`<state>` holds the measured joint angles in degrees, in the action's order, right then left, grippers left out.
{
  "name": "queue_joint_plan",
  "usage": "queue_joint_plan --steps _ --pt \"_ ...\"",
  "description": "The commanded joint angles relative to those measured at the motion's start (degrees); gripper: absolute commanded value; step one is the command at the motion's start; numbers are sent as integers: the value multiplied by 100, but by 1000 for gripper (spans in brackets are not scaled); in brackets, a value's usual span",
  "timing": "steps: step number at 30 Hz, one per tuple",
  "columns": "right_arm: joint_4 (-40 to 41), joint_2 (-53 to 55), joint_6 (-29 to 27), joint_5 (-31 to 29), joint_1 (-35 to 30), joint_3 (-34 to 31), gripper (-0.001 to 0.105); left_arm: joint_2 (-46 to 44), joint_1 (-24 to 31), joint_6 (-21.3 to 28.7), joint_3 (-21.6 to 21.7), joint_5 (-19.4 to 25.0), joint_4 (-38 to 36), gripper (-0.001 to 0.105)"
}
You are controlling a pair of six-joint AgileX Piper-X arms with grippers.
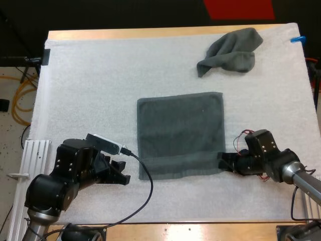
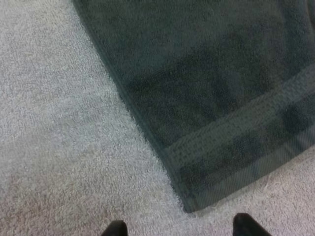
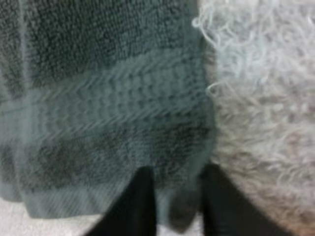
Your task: Pick towel from pile fold and stack
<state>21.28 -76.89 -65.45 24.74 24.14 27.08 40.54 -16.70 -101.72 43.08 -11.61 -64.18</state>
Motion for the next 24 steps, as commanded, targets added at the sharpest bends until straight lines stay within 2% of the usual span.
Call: queue_joint_plan --steps 1,7,10,12,15,20,24 --pt "29 -5 -82 -65 -18 0 0 16 -6 -50 -35 -21 33 44" --pt "109 -5 -300 -117 -18 0 0 374 -6 -136 -514 -90 317 44" --pt "142 -5 -341 -140 -18 0 0 613 -6 -425 -780 -480 618 44" --pt "173 -5 -383 -140 -18 0 0 867 -6 -701 -965 -1017 969 44" --pt "177 -5 -381 -140 -18 0 0 1194 -6 -908 -1164 -1137 1444 44" --pt "177 -5 -429 -140 -18 0 0 1834 -6 -1032 -1277 -1191 1857 44" --pt "177 -5 -470 -140 -18 0 0 2464 -6 -1032 -1277 -1622 2293 44"
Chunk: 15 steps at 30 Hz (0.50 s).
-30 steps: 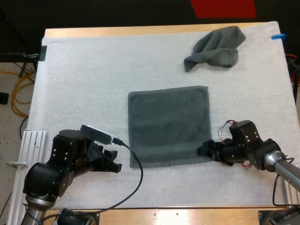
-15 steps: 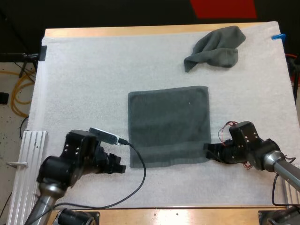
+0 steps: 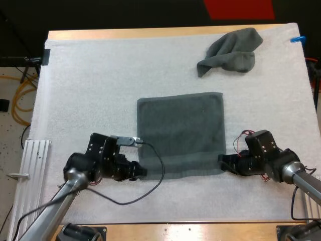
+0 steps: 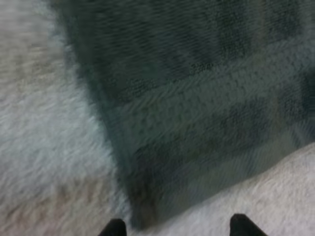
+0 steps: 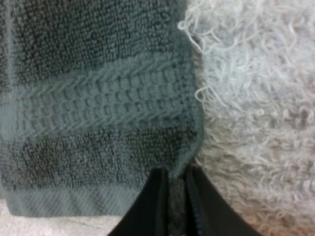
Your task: Pick towel from pile fold and stack
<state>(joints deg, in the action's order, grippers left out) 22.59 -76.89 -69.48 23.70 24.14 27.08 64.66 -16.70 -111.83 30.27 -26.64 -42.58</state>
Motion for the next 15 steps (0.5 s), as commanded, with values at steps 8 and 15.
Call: queue_joint_plan --steps 8,15 --pt "64 -5 -140 -25 -18 0 0 1194 -6 -28 4 -218 493 44" --pt "62 -5 -150 8 -18 0 0 1757 -6 -15 4 -503 725 44"
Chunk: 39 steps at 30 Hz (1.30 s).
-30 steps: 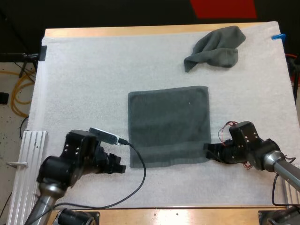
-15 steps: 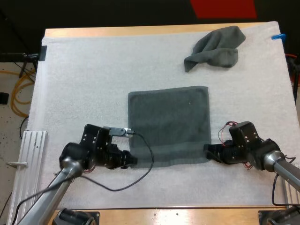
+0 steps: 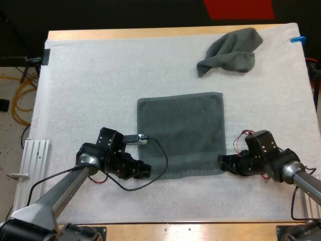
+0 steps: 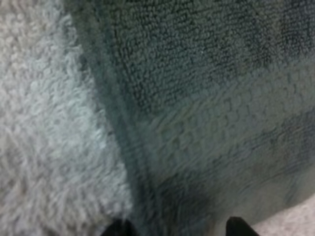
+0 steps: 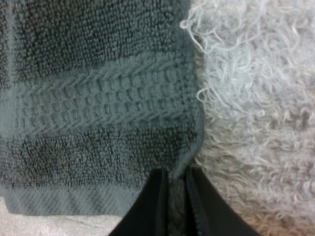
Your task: Pick towel from pile fold and stack
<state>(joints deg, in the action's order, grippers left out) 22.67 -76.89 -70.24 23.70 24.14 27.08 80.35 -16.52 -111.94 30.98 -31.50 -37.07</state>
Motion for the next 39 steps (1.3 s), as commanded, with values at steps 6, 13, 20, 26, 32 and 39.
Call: queue_joint_plan --steps 6,13,20,26,32,39 --pt "54 -5 -111 9 -18 0 0 434 -24 -110 -41 -933 331 44" --pt "54 -5 -112 9 -18 0 0 433 -24 -115 -42 -917 356 27" --pt "274 424 -202 104 13 17 0 285 -54 116 -42 -910 128 0" --pt "974 1459 -191 97 12 30 0 -552 -600 443 -42 -450 -771 0" --pt "2006 2375 -166 339 12 30 0 -1441 -1334 211 -42 -197 -1342 0" --pt "1629 2546 354 412 12 30 0 -1700 -1231 -312 -42 -18 -633 0"
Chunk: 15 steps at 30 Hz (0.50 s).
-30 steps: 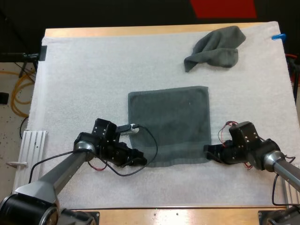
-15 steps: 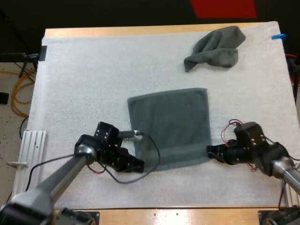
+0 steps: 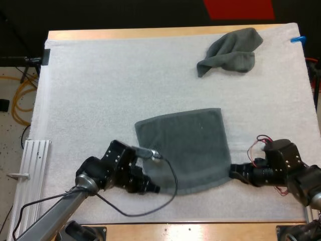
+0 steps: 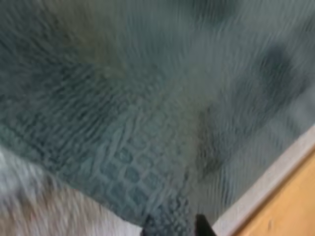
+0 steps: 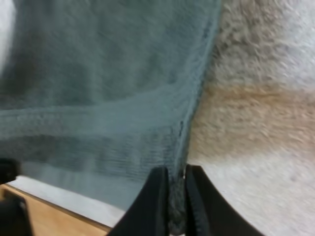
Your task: Pick towel from pile fold and stack
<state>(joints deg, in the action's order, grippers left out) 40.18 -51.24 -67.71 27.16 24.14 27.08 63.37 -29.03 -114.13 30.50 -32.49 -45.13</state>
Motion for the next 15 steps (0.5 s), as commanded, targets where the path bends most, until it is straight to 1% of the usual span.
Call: queue_joint_plan --steps 1,3,4,6,7,9,12,15 --pt "-265 -73 167 77 12 30 0 36 99 -148 6 80 363 0" --pt "-909 -383 478 76 12 30 0 203 369 -388 6 31 835 0" --pt "-1120 -497 549 76 12 30 0 246 438 -434 6 -20 943 0" --pt "-1839 -952 747 150 12 47 0 521 826 -601 6 -296 1471 0" --pt "-1977 -1106 798 153 12 83 0 602 941 -642 6 -363 1623 0" --pt "-2330 -1633 930 161 12 259 0 878 1317 -812 6 -732 2132 0" --pt "-2806 -2293 949 127 2 584 0 1239 1760 -1066 6 -1126 2724 0" --pt "-3080 -2775 1007 -94 2 971 0 1544 2067 -1235 6 -1469 3153 0"
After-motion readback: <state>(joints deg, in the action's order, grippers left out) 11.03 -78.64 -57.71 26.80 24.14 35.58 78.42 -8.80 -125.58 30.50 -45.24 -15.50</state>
